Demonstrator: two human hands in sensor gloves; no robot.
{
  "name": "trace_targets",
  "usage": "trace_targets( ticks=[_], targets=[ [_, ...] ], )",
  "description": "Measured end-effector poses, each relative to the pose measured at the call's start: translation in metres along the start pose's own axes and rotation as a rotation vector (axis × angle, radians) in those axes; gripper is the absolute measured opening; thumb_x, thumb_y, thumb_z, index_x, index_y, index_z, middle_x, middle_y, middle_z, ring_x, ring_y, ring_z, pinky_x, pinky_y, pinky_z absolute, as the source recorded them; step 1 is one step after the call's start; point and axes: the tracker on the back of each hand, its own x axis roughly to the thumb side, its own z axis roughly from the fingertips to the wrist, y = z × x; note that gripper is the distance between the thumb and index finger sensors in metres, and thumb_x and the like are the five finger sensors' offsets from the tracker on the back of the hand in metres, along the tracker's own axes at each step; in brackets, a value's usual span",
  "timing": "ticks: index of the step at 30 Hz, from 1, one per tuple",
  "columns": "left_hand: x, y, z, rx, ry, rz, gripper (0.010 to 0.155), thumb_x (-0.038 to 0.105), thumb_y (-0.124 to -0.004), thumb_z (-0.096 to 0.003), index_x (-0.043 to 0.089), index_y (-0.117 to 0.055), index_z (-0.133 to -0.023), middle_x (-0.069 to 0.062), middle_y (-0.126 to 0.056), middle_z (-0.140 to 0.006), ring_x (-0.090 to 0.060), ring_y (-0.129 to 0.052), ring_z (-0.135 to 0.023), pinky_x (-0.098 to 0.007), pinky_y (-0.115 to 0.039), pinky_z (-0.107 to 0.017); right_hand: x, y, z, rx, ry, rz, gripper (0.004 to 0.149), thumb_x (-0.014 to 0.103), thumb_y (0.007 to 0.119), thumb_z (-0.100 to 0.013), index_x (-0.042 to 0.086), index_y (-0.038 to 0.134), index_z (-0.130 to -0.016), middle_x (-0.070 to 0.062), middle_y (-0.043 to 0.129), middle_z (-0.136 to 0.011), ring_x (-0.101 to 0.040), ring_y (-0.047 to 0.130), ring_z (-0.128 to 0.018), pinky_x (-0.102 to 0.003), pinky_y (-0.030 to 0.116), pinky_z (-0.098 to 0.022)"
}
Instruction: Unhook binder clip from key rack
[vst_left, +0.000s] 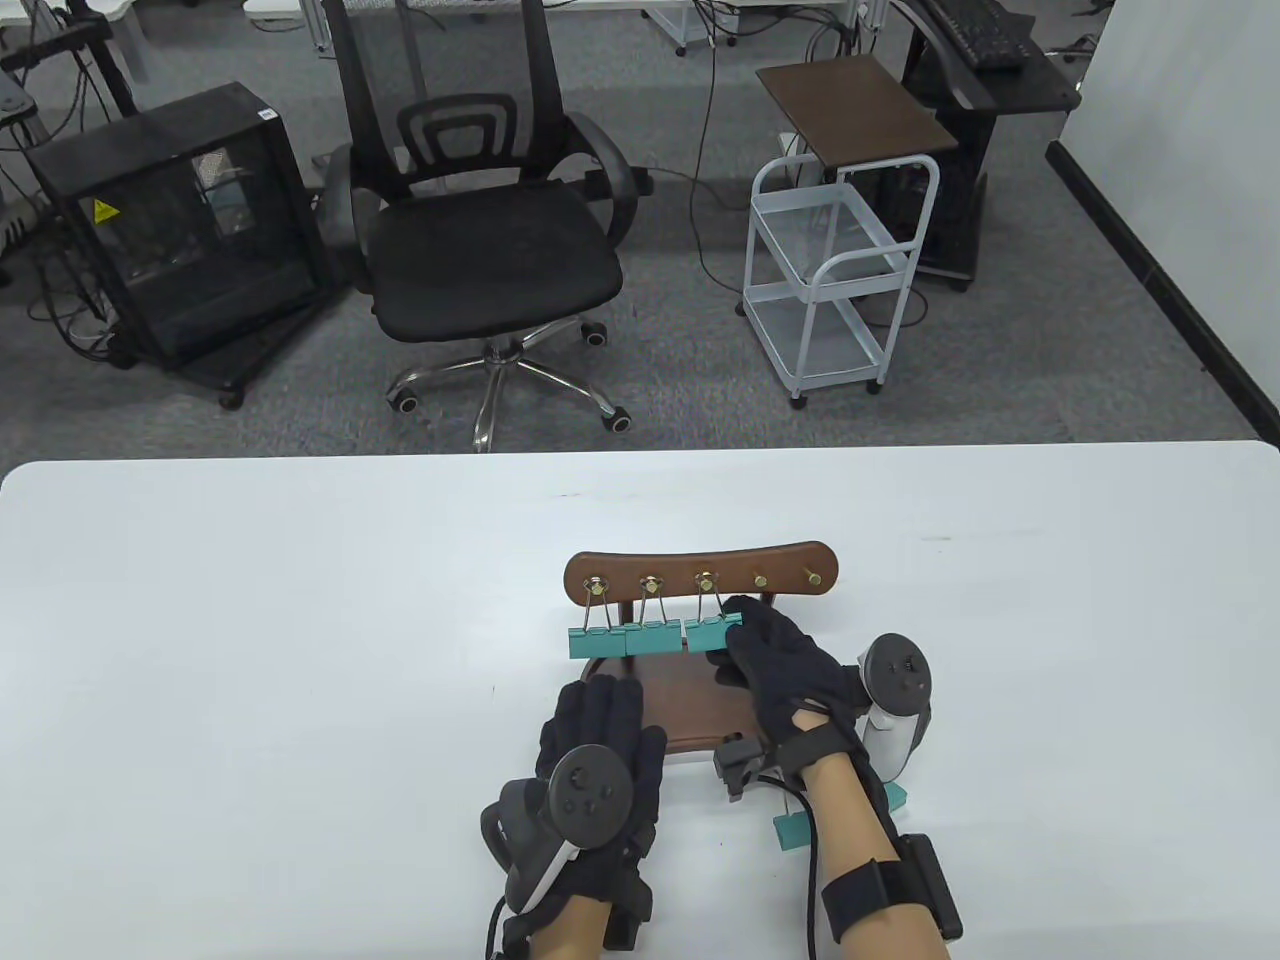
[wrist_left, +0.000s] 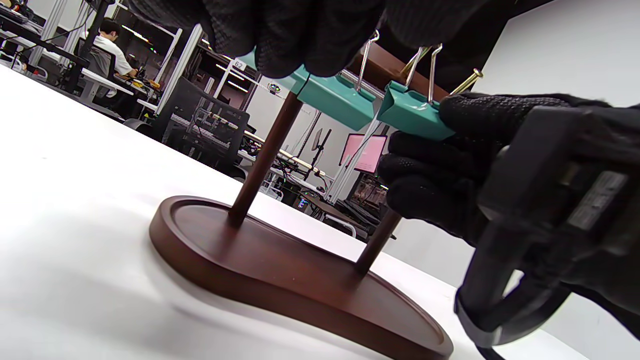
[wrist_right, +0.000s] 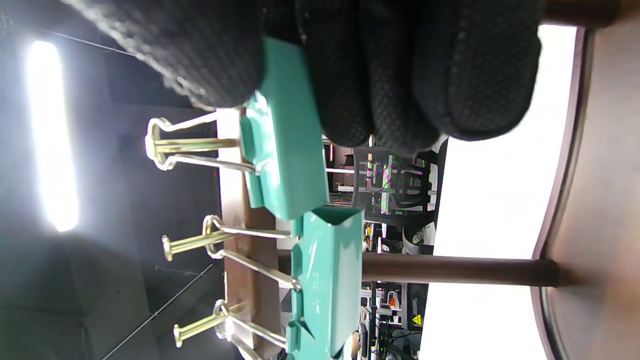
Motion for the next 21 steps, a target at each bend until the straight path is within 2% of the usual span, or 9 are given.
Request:
trace_targets(
  ticks=[12,21],
  targets=[
    [0.0,0.001,0.0,0.001,0.004,-0.007,0.061,0.053,-0.06,-0.0547,0.027,-0.062,-0.11,-0.003,-0.059,-0.118,-0.032,-0.05,-0.111,-0.053,-0.051,-0.076,-0.003,-0.004,0.011,0.088,0.076,-0.058,0.053,0.035,0.084,-0.037,0.019,0.071,-0.086,-0.022,0.088,-0.078,-0.043,0.094,-0.062,-0.045,0.088,-0.044],
    [0.0,0.001,0.001,0.002,-0.006,-0.01,0.061,0.053,-0.06,-0.0547,0.027,-0.062,-0.11,-0.003,-0.059,-0.118,-0.032,-0.05,-0.11,-0.053,-0.051,-0.076,0.014,-0.01,0.029,0.146,0.067,-0.053,0.052,0.036,0.087,-0.036,0.015,0.074,-0.082,-0.024,0.093,-0.071,-0.042,0.101,-0.052,-0.041,0.094,-0.034]
  ],
)
